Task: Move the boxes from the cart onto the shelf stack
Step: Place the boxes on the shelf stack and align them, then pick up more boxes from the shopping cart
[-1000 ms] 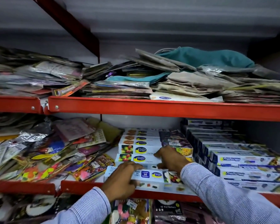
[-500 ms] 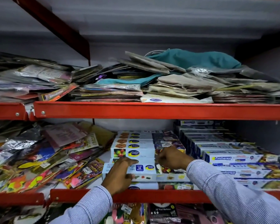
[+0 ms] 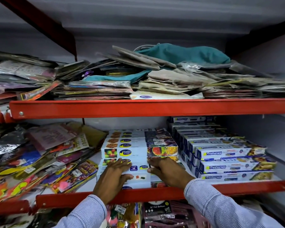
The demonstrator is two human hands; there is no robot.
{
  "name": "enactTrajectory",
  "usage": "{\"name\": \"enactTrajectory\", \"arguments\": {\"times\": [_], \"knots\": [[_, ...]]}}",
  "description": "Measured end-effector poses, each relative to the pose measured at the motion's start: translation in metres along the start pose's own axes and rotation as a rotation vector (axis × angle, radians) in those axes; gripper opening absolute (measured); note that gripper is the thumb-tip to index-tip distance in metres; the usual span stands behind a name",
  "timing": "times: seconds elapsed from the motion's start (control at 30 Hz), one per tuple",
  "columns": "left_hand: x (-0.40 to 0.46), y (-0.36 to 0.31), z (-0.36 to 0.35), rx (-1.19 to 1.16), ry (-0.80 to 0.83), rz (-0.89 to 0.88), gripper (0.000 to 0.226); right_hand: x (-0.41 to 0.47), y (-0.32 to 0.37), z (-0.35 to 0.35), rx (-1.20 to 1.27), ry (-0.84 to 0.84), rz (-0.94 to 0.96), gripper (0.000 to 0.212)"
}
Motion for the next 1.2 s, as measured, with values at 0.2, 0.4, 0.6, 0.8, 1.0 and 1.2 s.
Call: {"name": "enactTrajectory", "arguments": {"times": [0.2, 0.4, 0.6, 0.8, 1.0, 1.2], "knots": [[0.001, 0.000, -0.007, 0.047, 0.007, 0.011, 0.044, 0.003, -0.004, 0.000, -0.015, 0.026, -0.012, 0.048], [-0.009, -0.007, -0.006, 0.249, 0.020, 0.008, 0.052, -0.005, 0.003, 0.001, -0.035, 0.030, -0.031, 0.041], [-0.075, -0.032, 0.000, 0.325, -0.053, -0.110, 0.064, -0.057, 0.031, -0.008, -0.109, -0.134, -0.034, 0.063], [-0.167, -0.022, -0.032, 0.309, 0.050, -0.111, 0.069, -0.149, 0.052, -0.072, -0.112, -0.138, -0.097, 0.067], [-0.274, 0.014, -0.093, 0.243, 0.321, 0.039, 0.066, -0.230, 0.046, -0.164, 0.027, -0.011, -0.228, 0.062], [-0.397, 0.056, -0.192, 0.225, 0.763, 0.253, 0.058, -0.309, 0.036, -0.301, 0.162, 0.319, -0.353, 0.058]]}}
Point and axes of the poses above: each hand's wrist, its own x-axis towards the middle knuckle, its own z-axis out of the back of the hand, y = z × x, the point moved 8 cm from there along x, towards the middle knuckle, and after that the axes turned 9 degrees about z, right-handed, at the moved point
